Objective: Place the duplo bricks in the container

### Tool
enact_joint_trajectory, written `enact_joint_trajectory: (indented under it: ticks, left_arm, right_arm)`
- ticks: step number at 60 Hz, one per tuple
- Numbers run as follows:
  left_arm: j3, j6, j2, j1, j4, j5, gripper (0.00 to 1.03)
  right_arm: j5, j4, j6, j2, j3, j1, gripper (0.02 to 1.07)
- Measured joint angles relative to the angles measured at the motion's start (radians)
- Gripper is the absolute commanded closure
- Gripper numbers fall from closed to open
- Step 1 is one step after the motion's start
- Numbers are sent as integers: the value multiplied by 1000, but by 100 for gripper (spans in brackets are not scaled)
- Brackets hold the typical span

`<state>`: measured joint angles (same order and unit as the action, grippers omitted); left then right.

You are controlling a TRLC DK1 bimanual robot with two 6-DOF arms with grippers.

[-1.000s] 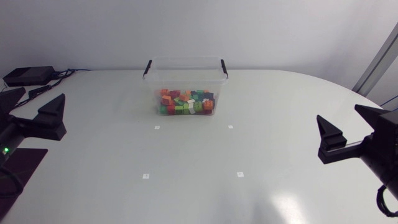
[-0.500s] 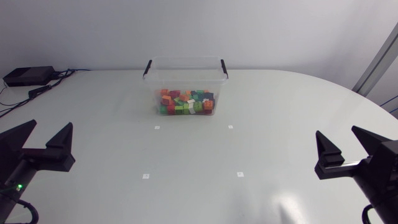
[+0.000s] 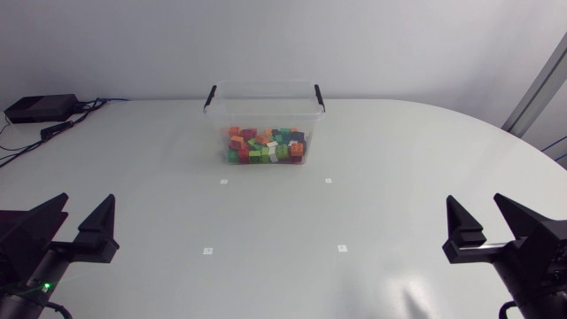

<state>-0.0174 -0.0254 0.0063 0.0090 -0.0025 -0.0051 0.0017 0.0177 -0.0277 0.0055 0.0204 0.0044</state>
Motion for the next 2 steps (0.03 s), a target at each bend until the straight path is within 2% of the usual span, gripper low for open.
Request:
enact_joint_trajectory:
  ticks: [2]
  left_arm:
    - [0, 0, 0, 0, 0, 0, 5]
  right_arm:
    - [0, 0, 2, 0, 0, 0, 7]
